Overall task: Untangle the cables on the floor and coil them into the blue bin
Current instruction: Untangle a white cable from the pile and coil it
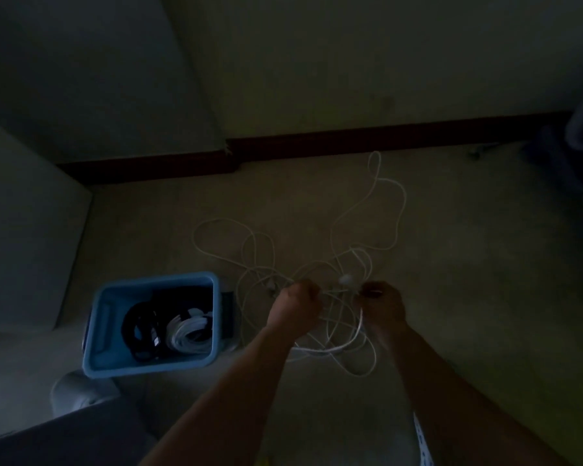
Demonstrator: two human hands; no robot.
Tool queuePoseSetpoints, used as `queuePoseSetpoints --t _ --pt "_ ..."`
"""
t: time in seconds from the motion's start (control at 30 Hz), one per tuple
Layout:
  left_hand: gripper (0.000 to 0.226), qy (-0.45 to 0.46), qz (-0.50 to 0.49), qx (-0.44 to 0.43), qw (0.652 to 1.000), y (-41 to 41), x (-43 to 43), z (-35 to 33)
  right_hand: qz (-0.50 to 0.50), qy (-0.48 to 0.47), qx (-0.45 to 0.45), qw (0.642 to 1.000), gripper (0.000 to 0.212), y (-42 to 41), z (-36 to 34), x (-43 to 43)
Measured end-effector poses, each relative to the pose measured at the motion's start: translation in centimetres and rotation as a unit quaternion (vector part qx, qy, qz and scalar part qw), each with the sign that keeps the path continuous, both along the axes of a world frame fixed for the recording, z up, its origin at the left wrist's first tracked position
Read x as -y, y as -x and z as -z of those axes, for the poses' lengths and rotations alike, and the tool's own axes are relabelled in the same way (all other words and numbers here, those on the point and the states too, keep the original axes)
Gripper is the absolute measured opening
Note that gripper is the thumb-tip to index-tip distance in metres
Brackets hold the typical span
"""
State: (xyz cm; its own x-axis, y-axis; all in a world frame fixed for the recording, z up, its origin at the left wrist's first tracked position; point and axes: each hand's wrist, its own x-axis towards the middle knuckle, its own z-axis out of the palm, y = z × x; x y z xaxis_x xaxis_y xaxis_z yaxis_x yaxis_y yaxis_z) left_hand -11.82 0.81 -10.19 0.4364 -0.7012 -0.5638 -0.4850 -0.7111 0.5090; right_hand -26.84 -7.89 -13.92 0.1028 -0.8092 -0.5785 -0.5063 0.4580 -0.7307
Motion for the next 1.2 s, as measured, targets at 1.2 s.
queuePoseSetpoints --t 1.2 --pt "0.052 0.340 -0.212 -0.342 0.850 -3.4 -8.7 -38.0 -0.351 0.304 0.185 0.866 0.017 -5.5 -41.6 -3.9"
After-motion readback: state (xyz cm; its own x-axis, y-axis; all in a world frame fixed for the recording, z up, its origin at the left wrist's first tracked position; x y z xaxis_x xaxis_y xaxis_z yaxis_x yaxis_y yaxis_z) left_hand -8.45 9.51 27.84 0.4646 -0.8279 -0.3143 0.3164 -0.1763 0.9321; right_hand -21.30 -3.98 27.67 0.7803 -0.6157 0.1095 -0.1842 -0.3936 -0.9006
